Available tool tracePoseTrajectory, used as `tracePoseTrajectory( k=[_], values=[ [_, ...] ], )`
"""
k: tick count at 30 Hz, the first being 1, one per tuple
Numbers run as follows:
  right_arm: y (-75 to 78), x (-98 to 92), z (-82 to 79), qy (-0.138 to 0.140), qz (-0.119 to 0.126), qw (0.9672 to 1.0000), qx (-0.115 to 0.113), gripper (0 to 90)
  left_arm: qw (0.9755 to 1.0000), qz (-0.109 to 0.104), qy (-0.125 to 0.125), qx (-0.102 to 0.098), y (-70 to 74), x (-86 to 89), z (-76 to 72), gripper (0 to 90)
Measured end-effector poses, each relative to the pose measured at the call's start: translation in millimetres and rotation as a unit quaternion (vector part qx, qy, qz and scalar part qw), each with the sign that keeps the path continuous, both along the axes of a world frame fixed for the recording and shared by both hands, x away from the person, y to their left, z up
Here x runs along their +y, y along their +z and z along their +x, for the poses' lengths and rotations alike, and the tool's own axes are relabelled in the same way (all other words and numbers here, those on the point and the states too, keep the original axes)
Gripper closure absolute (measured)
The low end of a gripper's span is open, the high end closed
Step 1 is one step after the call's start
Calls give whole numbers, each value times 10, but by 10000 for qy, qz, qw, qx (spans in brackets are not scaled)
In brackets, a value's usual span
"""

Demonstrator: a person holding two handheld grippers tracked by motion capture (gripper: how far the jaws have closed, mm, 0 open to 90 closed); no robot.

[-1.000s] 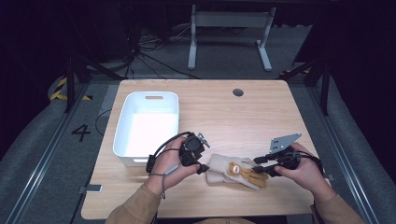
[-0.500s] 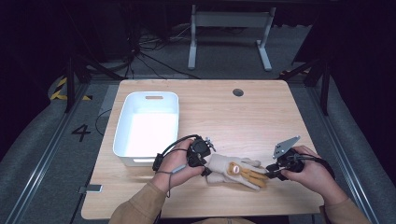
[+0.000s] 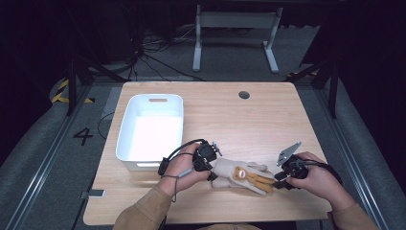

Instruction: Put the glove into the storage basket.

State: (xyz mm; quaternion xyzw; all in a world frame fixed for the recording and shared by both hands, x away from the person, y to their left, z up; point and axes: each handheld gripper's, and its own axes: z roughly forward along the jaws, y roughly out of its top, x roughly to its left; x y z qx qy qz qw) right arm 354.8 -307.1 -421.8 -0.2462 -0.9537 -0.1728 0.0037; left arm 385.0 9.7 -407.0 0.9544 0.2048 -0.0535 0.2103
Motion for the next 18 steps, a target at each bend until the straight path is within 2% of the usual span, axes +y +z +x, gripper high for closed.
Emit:
tracePoseTrajectory(
  k=[1, 2, 3, 6, 11, 13, 15, 16, 17, 18],
  values=[
    [-10, 10, 2, 35, 1, 10000, 28, 661, 10000, 1, 13, 14, -6, -2, 0, 579],
    [-26, 32, 2, 64, -48, 10000, 1, 732, 10000, -6, 28, 10, -13, -5, 0, 577],
    [-26, 32, 2, 64, -48, 10000, 1, 732, 10000, -5, 31, 11, -18, -8, 2, 577],
    [-11, 47, 0, 92, -60, 9999, -84, 846, 10000, 14, 23, 27, -28, -13, 13, 575],
    [15, 52, -10, 125, -71, 9998, -155, 860, 10000, -14, 33, 86, -87, -41, 30, 589],
    [19, 51, -7, 144, -74, 9997, -167, 860, 10000, -28, -1, 49, -95, -62, 22, 612],
    [21, 52, -5, 144, -69, 9997, -197, 860, 10000, -51, -35, -61, -72, -76, 8, 686],
    [23, 53, -6, 150, -69, 9997, -200, 860, 9998, -32, -6, -202, -55, -82, -11, 728],
    [29, 54, -7, 159, -56, 9996, -223, 860, 9997, 30, -38, -224, -44, -88, -23, 820],
    [38, 54, -10, 140, -39, 9996, -234, 860, 9997, 46, -70, -242, -39, -93, -33, 851]
  ],
)
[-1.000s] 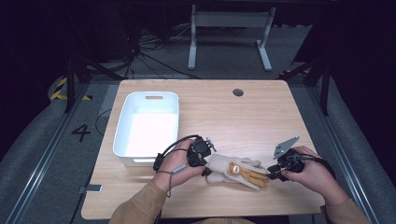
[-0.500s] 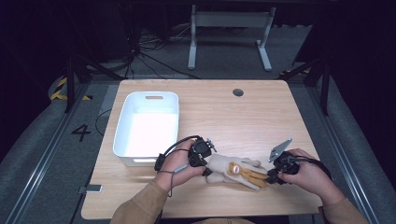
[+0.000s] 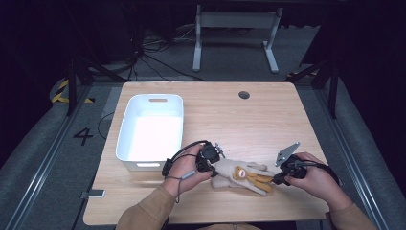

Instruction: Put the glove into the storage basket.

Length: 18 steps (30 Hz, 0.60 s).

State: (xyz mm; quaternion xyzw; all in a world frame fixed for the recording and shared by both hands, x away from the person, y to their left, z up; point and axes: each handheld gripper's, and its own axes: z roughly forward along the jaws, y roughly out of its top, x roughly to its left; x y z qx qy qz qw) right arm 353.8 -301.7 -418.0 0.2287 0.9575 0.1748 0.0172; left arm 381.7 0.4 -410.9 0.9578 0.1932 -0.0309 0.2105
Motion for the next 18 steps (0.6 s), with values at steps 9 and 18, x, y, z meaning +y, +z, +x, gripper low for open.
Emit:
tracePoseTrajectory(
  k=[9, 18],
  values=[
    [71, -20, -16, -49, 22, 9999, -108, 865, 9993, -6, -157, -342, 139, -21, -102, 879],
    [286, -98, -51, -178, 177, 9986, -468, 870, 9977, -121, -210, -625, 315, 9, -211, 881]
  ],
)
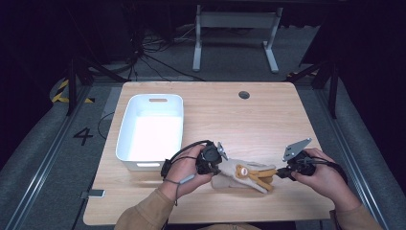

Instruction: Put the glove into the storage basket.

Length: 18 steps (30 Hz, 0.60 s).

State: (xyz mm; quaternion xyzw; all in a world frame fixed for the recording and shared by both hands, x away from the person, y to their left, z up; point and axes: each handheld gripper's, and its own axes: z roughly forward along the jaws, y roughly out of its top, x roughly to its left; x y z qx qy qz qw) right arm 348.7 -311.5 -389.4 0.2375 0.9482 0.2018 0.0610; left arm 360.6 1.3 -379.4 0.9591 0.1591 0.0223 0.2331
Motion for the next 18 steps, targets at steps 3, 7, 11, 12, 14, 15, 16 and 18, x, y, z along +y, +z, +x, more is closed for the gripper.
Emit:
tracePoseTrajectory(
  k=[3, 7, 11, 12, 14, 15, 16, 18],
  values=[
    [39, -19, 0, -36, 22, 10000, -67, 870, 10000, -34, -27, -81, 39, 11, -33, 881],
    [87, -35, 17, -84, 54, 9998, -195, 871, 9999, -25, -52, -95, 59, 16, -82, 881],
    [105, -20, 40, -121, 76, 9996, -250, 871, 9998, 22, -119, -127, 65, 15, -131, 881],
    [107, -16, 49, -139, 80, 9995, -287, 871, 9998, 35, -127, -132, 64, 15, -147, 881],
    [123, -8, 66, -177, 100, 9991, -359, 871, 9998, 46, -129, -144, 61, 16, -174, 881],
    [130, -6, 76, -190, 120, 9989, -419, 872, 9998, 63, -138, -148, 66, 19, -184, 881],
    [148, -4, 89, -225, 161, 9985, -477, 872, 9997, 50, -153, -199, 69, 21, -191, 881],
    [158, -1, 103, -254, 199, 9980, -551, 872, 9996, 59, -121, -233, 77, 29, -211, 881]
  ],
)
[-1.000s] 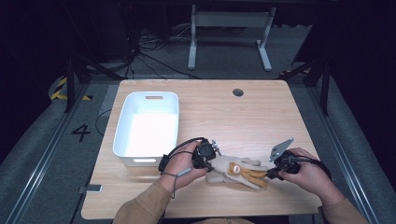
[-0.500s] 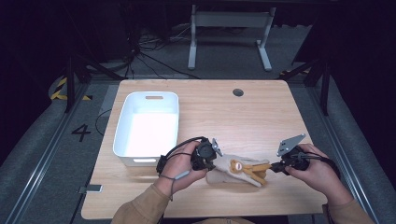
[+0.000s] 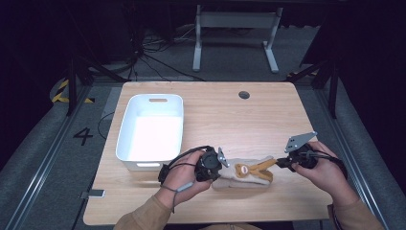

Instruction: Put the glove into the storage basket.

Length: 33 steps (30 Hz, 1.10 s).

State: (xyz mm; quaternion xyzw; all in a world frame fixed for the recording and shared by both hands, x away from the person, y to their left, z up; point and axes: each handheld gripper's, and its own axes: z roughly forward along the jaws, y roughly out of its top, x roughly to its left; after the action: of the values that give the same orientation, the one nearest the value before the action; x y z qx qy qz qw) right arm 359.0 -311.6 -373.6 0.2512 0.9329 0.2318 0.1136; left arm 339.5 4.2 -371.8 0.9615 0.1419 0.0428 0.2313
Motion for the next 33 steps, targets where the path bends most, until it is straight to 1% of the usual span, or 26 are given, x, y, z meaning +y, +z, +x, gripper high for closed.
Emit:
tracePoseTrajectory(
  k=[2, 3, 7, 9, 10, 12, 13, 14, 15, 17, 18, 21, 23, 26, 28, 29, 30, 31, 33],
  values=[
    [10, 1, 13, 4, 56, 10000, -46, 872, 10000, 7, 18, -28, 1, 9, -8, 881],
    [13, 3, 21, -3, 59, 10000, -75, 872, 10000, 17, 33, 20, -15, 11, -16, 880],
    [12, 9, 38, -10, 77, 9999, -83, 872, 10000, 56, -5, 66, -63, 3, -13, 881],
    [-5, 14, 52, -28, 84, 9999, -64, 872, 9998, 126, -22, 152, -105, -7, -1, 880],
    [-15, 15, 57, -24, 76, 10000, -60, 872, 9996, 183, 16, 232, -131, -10, 7, 879],
    [-43, 21, 70, -28, 79, 10000, 0, 872, 9991, 293, 40, 298, -164, -14, 27, 877],
    [-62, 25, 78, -30, 79, 10000, 27, 872, 9989, 337, 26, 336, -188, -19, 34, 876],
    [-108, 36, 93, -20, 51, 9999, 133, 872, 9985, 384, 13, 382, -209, -24, 41, 876],
    [-108, 36, 93, -20, 51, 9999, 133, 872, 9983, 413, -5, 423, -234, -34, 47, 876],
    [-148, 45, 106, -15, -13, 9998, 218, 871, 9974, 525, -70, 490, -277, -60, 55, 876],
    [-168, 49, 114, 7, -48, 9997, 244, 871, 9972, 543, -94, 502, -292, -72, 58, 875],
    [-174, 44, 116, -1, -39, 9997, 260, 871, 9969, 599, -100, 506, -323, -90, 63, 875],
    [-166, 36, 110, -44, -5, 9998, 219, 871, 9968, 607, -103, 518, -322, -93, 60, 875],
    [-159, 23, 109, -42, 13, 9997, 227, 871, 9961, 664, -187, 551, -337, -105, 68, 874],
    [-166, 18, 107, -54, -27, 9995, 310, 871, 9958, 683, -181, 586, -359, -110, 78, 873],
    [-171, 17, 107, -53, -45, 9993, 357, 870, 9952, 721, -167, 641, -373, -109, 85, 873],
    [-179, 18, 107, -42, -98, 9988, 486, 869, 9951, 714, -148, 663, -388, -111, 88, 872],
    [-190, 22, 103, -30, -139, 9984, 552, 869, 9948, 730, -162, 686, -396, -112, 93, 872],
    [-212, 24, 110, -3, -151, 9982, 587, 868, 9946, 751, -158, 702, -409, -116, 97, 872]
  ],
)
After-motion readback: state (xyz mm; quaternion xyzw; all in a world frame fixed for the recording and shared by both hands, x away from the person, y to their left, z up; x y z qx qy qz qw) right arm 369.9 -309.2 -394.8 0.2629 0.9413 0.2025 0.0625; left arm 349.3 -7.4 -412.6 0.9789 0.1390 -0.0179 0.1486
